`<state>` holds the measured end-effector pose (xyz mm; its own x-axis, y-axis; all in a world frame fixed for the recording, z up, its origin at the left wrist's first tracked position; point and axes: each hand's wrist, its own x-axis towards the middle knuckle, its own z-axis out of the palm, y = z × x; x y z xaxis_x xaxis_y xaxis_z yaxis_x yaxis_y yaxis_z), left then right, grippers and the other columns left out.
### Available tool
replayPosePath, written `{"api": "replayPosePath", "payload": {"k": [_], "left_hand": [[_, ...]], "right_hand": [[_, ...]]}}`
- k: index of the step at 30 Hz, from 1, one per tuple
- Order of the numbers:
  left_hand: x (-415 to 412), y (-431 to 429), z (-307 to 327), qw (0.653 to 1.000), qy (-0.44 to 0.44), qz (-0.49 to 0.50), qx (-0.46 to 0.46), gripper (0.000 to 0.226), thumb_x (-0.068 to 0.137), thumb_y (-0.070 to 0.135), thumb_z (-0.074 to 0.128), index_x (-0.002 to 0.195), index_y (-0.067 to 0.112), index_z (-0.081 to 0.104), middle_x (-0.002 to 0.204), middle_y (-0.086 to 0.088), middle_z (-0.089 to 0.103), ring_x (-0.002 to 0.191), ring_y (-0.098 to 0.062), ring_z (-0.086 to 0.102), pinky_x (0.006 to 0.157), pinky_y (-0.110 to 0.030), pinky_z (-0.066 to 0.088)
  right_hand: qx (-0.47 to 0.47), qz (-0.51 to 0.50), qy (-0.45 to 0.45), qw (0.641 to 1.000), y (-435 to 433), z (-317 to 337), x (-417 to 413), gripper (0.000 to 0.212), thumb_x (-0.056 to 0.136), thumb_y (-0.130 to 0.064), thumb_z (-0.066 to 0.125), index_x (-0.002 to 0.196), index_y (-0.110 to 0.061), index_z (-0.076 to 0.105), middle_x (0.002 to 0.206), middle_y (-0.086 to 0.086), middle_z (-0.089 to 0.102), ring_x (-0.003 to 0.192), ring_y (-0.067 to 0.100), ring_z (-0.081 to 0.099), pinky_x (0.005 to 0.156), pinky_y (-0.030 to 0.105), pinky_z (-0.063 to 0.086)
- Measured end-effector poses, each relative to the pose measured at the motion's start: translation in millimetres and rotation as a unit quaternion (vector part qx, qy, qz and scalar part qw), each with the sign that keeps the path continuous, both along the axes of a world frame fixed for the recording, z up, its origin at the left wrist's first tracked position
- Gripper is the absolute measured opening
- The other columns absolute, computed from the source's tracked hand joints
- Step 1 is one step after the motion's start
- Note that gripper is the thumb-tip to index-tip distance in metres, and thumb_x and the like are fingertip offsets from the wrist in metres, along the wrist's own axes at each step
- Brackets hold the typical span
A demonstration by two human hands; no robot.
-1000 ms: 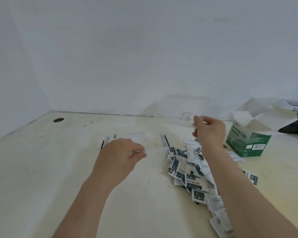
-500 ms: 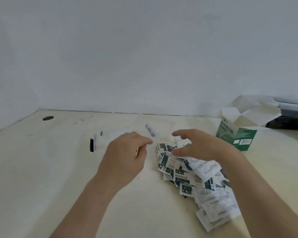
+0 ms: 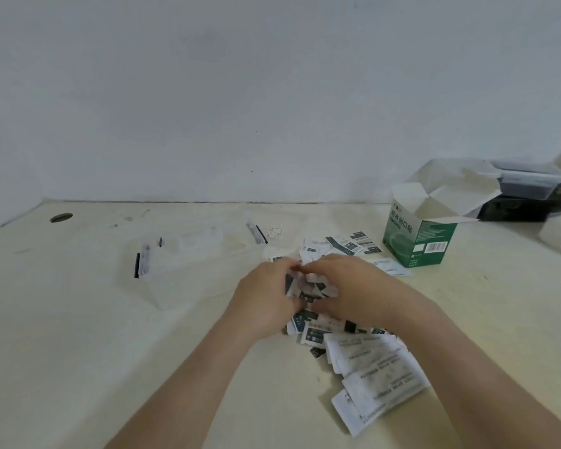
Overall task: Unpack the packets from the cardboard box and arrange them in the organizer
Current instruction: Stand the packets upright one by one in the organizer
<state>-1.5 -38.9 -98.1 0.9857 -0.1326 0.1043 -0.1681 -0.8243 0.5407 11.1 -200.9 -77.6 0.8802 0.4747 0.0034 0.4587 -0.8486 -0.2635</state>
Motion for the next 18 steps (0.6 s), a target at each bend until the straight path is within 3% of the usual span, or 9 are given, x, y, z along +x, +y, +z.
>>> {"api": "replayPosePath", "payload": {"k": [4, 6, 9, 12, 16, 18], "left_hand": [[-4, 13, 2, 0.997, -0.019, 0.059, -0.042, 0.042, 0.085, 0.018, 0.066, 0.119, 0.040, 0.057, 0.110, 0.013, 0.061, 0.099, -0.012, 0.058, 0.078, -0.023, 0.041], [-9, 16, 7, 0.994, -0.057, 0.086, 0.034, 0.040, 0.090, 0.018, 0.057, 0.123, 0.040, 0.054, 0.112, 0.008, 0.063, 0.096, -0.018, 0.059, 0.076, -0.027, 0.045], [-18, 11, 10, 0.966, -0.145, 0.084, 0.196, 0.042, 0.091, 0.019, 0.048, 0.129, 0.037, 0.050, 0.120, 0.005, 0.054, 0.110, -0.019, 0.047, 0.074, -0.030, 0.045], [-23, 0, 13, 0.956, -0.225, 0.046, 0.183, 0.033, 0.088, 0.022, 0.053, 0.118, 0.031, 0.063, 0.121, 0.008, 0.053, 0.112, -0.017, 0.040, 0.069, -0.025, 0.039], [-20, -5, 3, 0.981, -0.098, -0.037, 0.163, 0.042, 0.089, 0.046, 0.053, 0.128, 0.028, 0.053, 0.124, 0.013, 0.055, 0.116, -0.014, 0.036, 0.090, -0.028, 0.040], [-17, -3, 3, 0.987, -0.044, -0.025, 0.155, 0.048, 0.085, 0.046, 0.061, 0.129, 0.029, 0.052, 0.120, 0.008, 0.056, 0.115, -0.016, 0.039, 0.092, -0.030, 0.038]], "right_hand": [[0.077, -0.061, -0.048, 0.994, -16, -3, -2, 0.044, 0.094, -0.035, 0.058, 0.137, -0.029, 0.051, 0.133, -0.008, 0.052, 0.113, 0.013, 0.054, 0.095, 0.026, 0.044], [0.126, -0.083, -0.060, 0.987, -22, -4, -3, 0.040, 0.094, -0.034, 0.060, 0.132, -0.026, 0.058, 0.128, -0.007, 0.057, 0.110, 0.012, 0.056, 0.095, 0.025, 0.044], [0.191, -0.102, -0.066, 0.974, -26, -4, -5, 0.037, 0.090, -0.038, 0.064, 0.125, -0.026, 0.064, 0.122, -0.010, 0.065, 0.111, 0.009, 0.058, 0.099, 0.031, 0.046], [0.190, -0.078, -0.058, 0.977, -25, -1, -8, 0.043, 0.085, -0.051, 0.065, 0.122, -0.028, 0.066, 0.125, -0.014, 0.063, 0.117, 0.006, 0.055, 0.103, 0.031, 0.042], [0.119, -0.012, -0.005, 0.993, -25, 3, -12, 0.054, 0.077, -0.052, 0.072, 0.127, -0.036, 0.060, 0.131, -0.016, 0.053, 0.124, 0.007, 0.041, 0.106, 0.035, 0.037], [0.046, -0.007, 0.035, 0.998, -24, 4, -14, 0.060, 0.078, -0.049, 0.072, 0.134, -0.040, 0.052, 0.135, -0.016, 0.044, 0.124, 0.011, 0.030, 0.107, 0.039, 0.033]]}}
